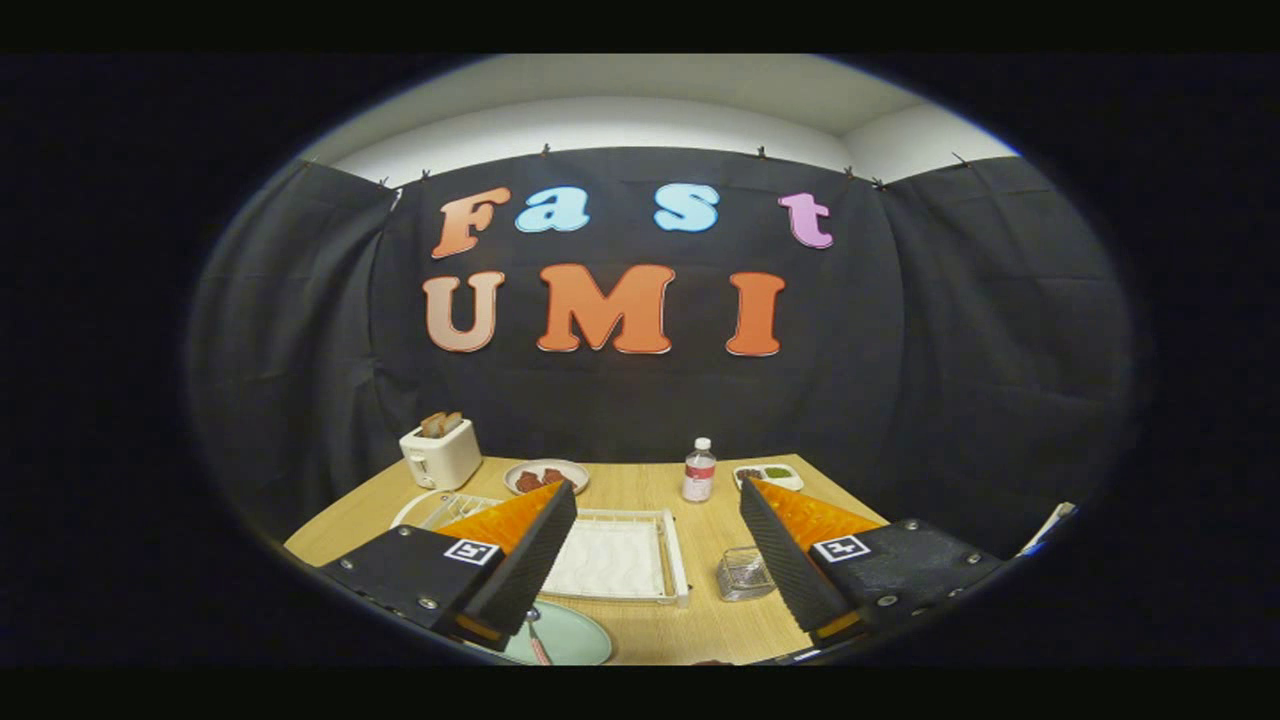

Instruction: Take the plate from the dish rack, then take the spoon from the basket and place it into the plate.

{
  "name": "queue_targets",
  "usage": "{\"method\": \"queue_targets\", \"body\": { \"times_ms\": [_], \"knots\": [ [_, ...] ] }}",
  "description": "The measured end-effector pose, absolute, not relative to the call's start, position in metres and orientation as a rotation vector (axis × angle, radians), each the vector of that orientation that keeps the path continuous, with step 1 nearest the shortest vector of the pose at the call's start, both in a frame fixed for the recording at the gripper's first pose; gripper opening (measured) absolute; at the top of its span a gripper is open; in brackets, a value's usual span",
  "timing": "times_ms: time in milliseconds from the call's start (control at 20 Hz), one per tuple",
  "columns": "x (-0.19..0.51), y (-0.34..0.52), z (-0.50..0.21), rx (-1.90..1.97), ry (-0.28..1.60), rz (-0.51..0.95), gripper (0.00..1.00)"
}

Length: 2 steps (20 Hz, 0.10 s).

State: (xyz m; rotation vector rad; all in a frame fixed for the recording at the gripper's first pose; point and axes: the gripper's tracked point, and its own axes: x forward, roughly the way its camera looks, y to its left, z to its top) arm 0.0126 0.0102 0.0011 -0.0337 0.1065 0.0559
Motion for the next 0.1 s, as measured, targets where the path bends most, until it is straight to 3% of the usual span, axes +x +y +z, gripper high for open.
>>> {"method": "queue_targets", "body": {
  "times_ms": [100],
  "knots": [
    [0.0112, 0.0101, 0.0032, -0.014, 0.102, 0.057, 0.98]
  ]
}}
